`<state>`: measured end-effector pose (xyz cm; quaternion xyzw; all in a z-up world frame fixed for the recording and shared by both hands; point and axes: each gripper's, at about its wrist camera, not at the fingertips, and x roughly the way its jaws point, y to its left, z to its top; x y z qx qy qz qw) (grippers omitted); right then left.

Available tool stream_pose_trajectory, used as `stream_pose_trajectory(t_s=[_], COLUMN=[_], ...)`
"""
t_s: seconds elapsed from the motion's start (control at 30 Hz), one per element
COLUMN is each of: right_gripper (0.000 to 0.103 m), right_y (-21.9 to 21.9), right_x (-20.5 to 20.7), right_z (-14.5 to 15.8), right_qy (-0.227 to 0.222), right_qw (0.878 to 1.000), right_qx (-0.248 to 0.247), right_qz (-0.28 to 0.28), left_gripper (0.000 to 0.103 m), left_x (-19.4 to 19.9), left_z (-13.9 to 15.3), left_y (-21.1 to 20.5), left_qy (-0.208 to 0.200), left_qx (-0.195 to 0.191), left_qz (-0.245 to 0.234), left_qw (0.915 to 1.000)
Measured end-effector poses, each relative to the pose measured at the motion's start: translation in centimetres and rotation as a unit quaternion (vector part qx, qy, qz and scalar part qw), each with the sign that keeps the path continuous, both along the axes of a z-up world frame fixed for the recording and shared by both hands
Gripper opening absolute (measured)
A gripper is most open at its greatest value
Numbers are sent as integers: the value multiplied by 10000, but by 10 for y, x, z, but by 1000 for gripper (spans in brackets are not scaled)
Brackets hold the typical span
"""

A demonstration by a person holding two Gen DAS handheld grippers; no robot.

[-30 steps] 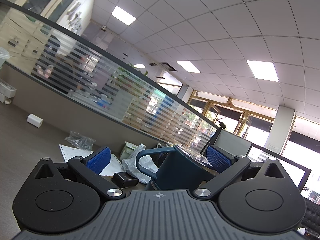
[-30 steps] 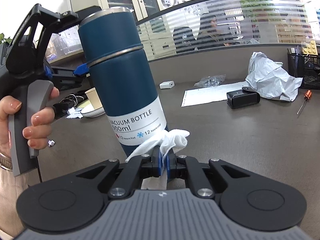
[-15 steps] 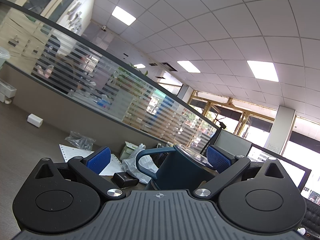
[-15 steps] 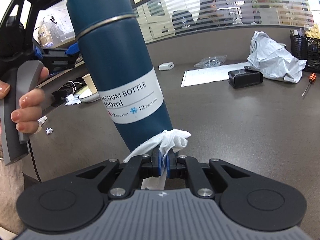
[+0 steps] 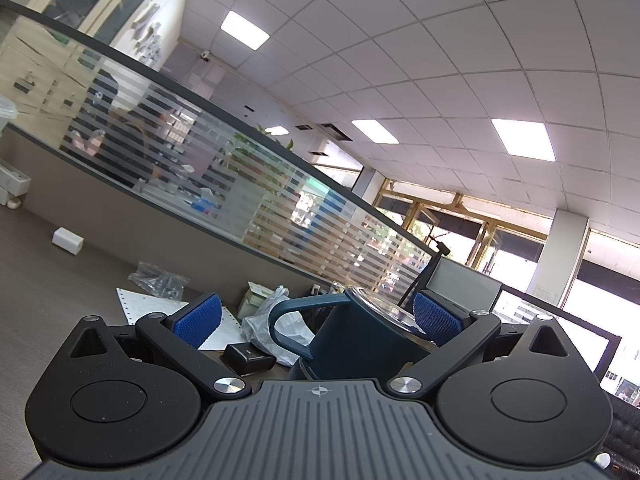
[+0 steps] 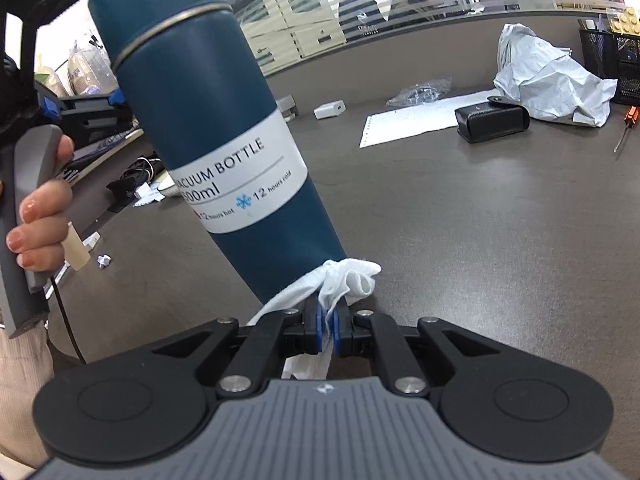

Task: Clean container
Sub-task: 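Press the right gripper's tissue against the thermos base and rub upward, then tilt the thermos back with the left gripper while the right gripper's tissue wipes its body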

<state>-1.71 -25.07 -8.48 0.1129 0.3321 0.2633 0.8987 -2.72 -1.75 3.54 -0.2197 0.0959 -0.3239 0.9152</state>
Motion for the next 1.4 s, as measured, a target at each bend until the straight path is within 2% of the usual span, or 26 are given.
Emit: stream_pose_trajectory(t_s=[0.67,1.4], right_gripper=[10,10], right_y=[-5,-9], right_x=[24,21], right_z=[-3,23], right_qy=[105,-401], right_qw=[9991,9968], right_qx=[157,478], right_qz=[-371,-503], left_gripper=[103,103], left_x=[5,9], left_z=[0,-2], left_y=[1,3], left_qy=[7,-2], left_qx=[-17,-38], left_qz=[-54,-95], left_qw=[10000,9999])
